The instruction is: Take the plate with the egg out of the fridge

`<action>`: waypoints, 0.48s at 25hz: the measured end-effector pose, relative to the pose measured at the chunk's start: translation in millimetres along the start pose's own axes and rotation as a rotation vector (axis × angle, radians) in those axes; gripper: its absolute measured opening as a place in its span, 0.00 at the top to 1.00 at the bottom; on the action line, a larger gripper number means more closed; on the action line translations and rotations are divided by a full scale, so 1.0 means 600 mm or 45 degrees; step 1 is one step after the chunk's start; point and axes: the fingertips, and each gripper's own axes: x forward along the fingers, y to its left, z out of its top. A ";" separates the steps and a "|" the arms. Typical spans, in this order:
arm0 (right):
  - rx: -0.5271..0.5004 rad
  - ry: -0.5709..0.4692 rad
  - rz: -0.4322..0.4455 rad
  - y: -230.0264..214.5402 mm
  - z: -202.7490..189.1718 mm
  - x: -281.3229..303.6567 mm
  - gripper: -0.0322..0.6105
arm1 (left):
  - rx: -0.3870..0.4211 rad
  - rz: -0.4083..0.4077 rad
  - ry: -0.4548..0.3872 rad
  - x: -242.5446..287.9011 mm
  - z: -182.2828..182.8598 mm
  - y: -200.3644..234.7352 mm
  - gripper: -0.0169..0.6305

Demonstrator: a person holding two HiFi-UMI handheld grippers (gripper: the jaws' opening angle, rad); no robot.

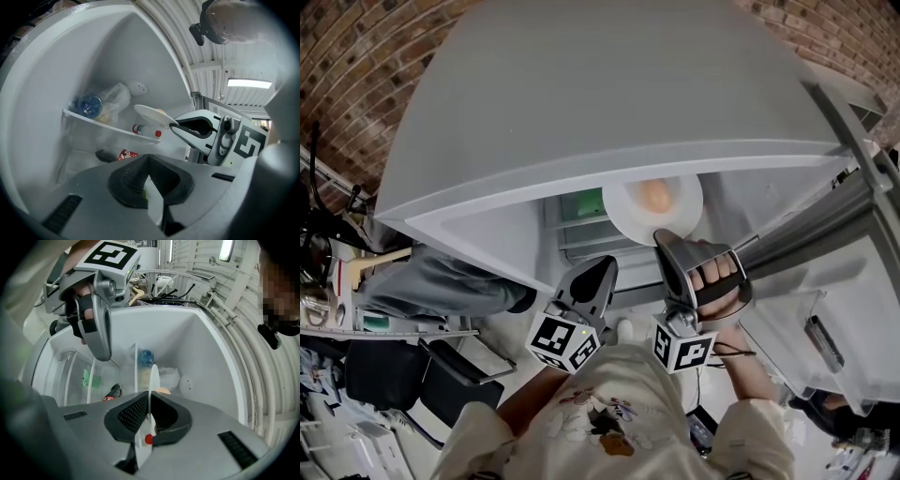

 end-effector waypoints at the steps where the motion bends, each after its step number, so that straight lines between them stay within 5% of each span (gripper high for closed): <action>1: 0.002 -0.001 0.004 0.002 0.001 -0.003 0.92 | 0.003 0.002 -0.006 -0.001 0.003 0.000 0.96; 12: 0.012 -0.009 0.026 0.010 0.013 -0.057 0.92 | -0.007 0.038 -0.021 -0.012 0.010 0.020 0.96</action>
